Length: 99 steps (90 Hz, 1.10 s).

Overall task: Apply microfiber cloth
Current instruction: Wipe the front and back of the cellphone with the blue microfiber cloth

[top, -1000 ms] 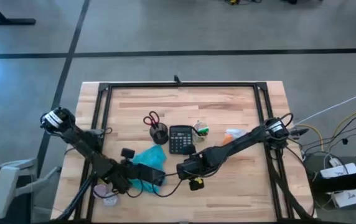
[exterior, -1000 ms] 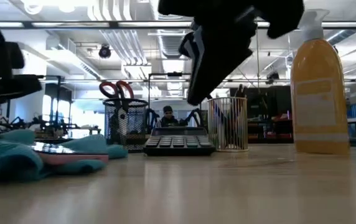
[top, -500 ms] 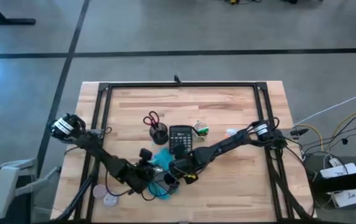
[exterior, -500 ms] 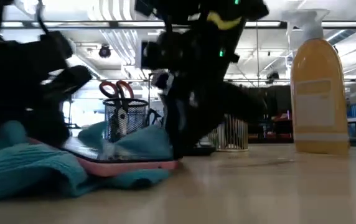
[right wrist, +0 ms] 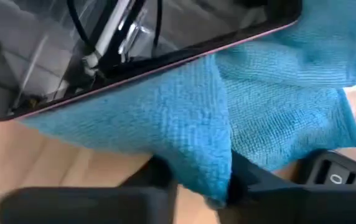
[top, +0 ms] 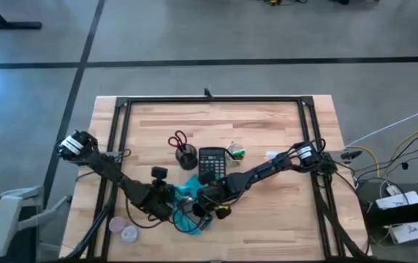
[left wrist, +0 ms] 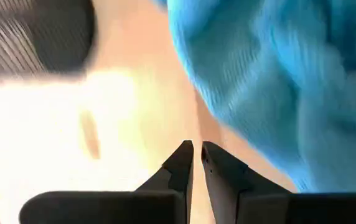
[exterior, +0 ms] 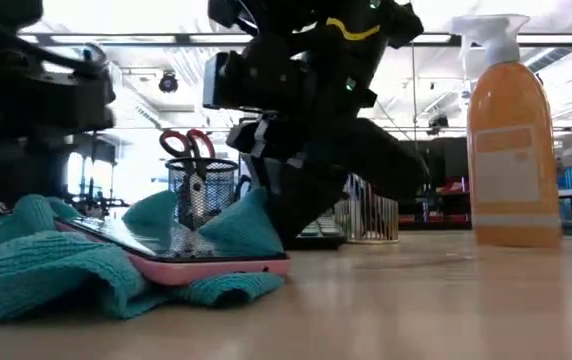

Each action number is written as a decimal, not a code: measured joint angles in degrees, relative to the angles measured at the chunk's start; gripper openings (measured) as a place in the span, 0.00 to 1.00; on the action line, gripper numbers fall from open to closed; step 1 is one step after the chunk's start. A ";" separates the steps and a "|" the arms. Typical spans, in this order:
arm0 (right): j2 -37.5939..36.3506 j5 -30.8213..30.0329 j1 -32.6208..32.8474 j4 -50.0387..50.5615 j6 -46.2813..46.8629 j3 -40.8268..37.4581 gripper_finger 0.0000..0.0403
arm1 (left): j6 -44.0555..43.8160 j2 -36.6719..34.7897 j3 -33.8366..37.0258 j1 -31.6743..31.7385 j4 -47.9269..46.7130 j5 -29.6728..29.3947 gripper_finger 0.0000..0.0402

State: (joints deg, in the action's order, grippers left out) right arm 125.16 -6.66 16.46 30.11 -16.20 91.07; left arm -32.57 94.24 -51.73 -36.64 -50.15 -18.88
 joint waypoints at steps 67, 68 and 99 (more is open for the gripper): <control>0.95 14.78 1.54 -12.57 4.59 1.14 0.00 | 2.53 2.02 3.64 -4.27 33.23 -8.29 0.05; 1.20 14.79 1.54 -13.13 4.71 1.14 0.00 | 2.53 2.03 3.64 -4.24 33.22 -8.41 0.05; 3.66 6.86 1.01 -19.74 7.65 1.20 0.00 | 5.72 0.52 2.70 -4.24 29.55 -6.87 0.05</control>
State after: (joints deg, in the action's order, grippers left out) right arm 128.81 0.21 17.47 10.37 -8.55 92.27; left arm -26.85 94.76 -49.03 -40.88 -20.59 -25.75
